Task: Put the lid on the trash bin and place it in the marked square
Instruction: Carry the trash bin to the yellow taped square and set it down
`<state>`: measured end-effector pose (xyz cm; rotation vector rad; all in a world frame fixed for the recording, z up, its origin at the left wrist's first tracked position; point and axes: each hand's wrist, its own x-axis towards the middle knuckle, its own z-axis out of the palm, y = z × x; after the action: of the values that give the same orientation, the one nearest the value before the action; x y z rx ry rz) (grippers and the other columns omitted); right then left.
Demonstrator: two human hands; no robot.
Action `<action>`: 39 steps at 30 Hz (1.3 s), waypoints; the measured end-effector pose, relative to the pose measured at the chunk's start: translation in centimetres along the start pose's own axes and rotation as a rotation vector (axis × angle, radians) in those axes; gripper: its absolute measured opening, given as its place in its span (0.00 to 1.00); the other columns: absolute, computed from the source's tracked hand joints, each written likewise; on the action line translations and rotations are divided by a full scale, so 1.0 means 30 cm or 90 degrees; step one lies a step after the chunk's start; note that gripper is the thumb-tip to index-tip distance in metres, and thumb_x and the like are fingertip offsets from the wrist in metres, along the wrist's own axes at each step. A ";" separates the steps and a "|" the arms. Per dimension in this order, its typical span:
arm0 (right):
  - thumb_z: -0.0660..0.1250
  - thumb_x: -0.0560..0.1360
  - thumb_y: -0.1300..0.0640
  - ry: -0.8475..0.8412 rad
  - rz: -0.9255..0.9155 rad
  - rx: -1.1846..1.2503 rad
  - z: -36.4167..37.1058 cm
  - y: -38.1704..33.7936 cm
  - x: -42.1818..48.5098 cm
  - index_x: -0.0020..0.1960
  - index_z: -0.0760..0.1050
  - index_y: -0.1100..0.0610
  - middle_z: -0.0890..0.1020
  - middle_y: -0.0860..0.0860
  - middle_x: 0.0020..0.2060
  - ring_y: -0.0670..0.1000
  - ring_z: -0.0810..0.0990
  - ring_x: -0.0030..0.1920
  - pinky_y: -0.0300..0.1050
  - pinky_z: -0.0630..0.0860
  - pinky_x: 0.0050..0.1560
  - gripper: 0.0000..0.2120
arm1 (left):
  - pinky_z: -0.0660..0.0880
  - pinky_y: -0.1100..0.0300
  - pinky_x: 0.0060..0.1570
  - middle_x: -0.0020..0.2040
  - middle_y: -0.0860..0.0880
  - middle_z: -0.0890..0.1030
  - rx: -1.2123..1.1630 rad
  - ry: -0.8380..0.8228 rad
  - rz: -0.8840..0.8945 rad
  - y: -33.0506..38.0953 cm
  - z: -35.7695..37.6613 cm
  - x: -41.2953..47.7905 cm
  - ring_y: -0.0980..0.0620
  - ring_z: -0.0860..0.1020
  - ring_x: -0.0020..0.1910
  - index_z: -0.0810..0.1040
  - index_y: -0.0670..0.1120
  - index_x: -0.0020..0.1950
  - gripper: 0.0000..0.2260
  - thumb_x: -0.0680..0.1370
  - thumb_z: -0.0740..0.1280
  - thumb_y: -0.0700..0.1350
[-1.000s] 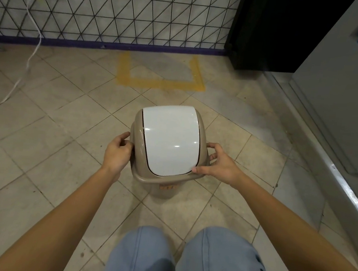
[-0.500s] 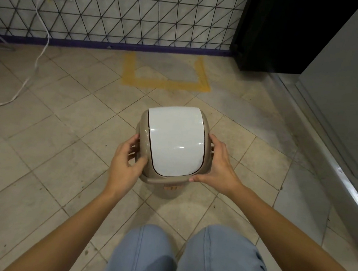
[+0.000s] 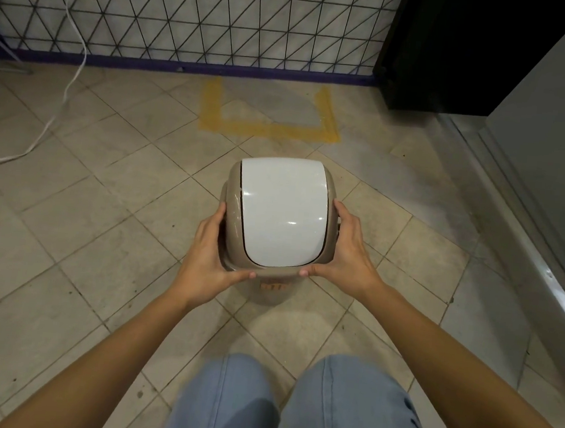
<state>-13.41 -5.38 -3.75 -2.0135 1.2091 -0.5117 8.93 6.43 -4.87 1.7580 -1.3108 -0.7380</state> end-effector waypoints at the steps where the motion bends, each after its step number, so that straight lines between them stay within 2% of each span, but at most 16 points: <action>1: 0.83 0.50 0.51 0.001 0.000 0.002 0.002 -0.002 0.005 0.72 0.43 0.42 0.56 0.48 0.69 0.49 0.56 0.70 0.43 0.58 0.64 0.64 | 0.61 0.61 0.68 0.68 0.56 0.60 -0.002 0.002 -0.004 0.000 -0.003 0.005 0.54 0.63 0.70 0.46 0.52 0.77 0.57 0.59 0.81 0.48; 5: 0.82 0.51 0.52 0.001 -0.007 0.005 0.011 -0.013 0.029 0.73 0.44 0.45 0.56 0.49 0.70 0.49 0.55 0.71 0.43 0.58 0.65 0.63 | 0.61 0.60 0.69 0.73 0.49 0.60 0.003 0.007 -0.005 0.002 -0.015 0.026 0.53 0.62 0.71 0.46 0.51 0.77 0.57 0.59 0.81 0.47; 13: 0.82 0.53 0.54 -0.020 -0.021 0.007 0.044 -0.040 0.082 0.74 0.42 0.44 0.55 0.47 0.70 0.49 0.55 0.71 0.43 0.56 0.66 0.63 | 0.61 0.59 0.68 0.73 0.50 0.59 0.006 0.016 -0.023 -0.031 -0.051 0.059 0.52 0.62 0.72 0.46 0.52 0.77 0.56 0.60 0.81 0.46; 21: 0.82 0.54 0.57 -0.003 -0.009 0.002 0.039 -0.060 0.147 0.74 0.42 0.45 0.54 0.49 0.71 0.51 0.54 0.72 0.50 0.59 0.69 0.62 | 0.64 0.49 0.70 0.73 0.48 0.61 0.004 0.024 -0.024 -0.023 -0.044 0.138 0.50 0.63 0.72 0.49 0.50 0.77 0.54 0.61 0.80 0.44; 29: 0.81 0.55 0.60 0.010 0.006 0.010 0.014 -0.058 0.230 0.74 0.42 0.47 0.54 0.51 0.71 0.52 0.54 0.72 0.46 0.57 0.67 0.62 | 0.64 0.51 0.70 0.73 0.48 0.60 0.006 0.042 -0.041 0.002 -0.014 0.229 0.49 0.63 0.72 0.48 0.50 0.77 0.54 0.61 0.80 0.43; 36: 0.81 0.55 0.60 0.010 0.010 0.017 -0.021 -0.040 0.332 0.74 0.42 0.47 0.56 0.52 0.71 0.52 0.55 0.72 0.51 0.59 0.70 0.62 | 0.64 0.48 0.70 0.74 0.48 0.60 -0.013 0.034 -0.040 0.019 0.001 0.337 0.50 0.62 0.73 0.49 0.50 0.77 0.53 0.62 0.80 0.42; 39: 0.81 0.55 0.60 0.009 0.006 0.026 -0.029 -0.023 0.378 0.74 0.42 0.46 0.56 0.52 0.70 0.52 0.55 0.72 0.51 0.59 0.69 0.62 | 0.64 0.47 0.70 0.74 0.49 0.60 -0.026 0.036 -0.049 0.023 0.014 0.382 0.51 0.61 0.73 0.49 0.50 0.77 0.53 0.62 0.79 0.41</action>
<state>-8.11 -15.43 -2.97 -1.9724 1.2068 -0.5434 11.60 -4.72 -4.36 1.7923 -1.1873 -0.7469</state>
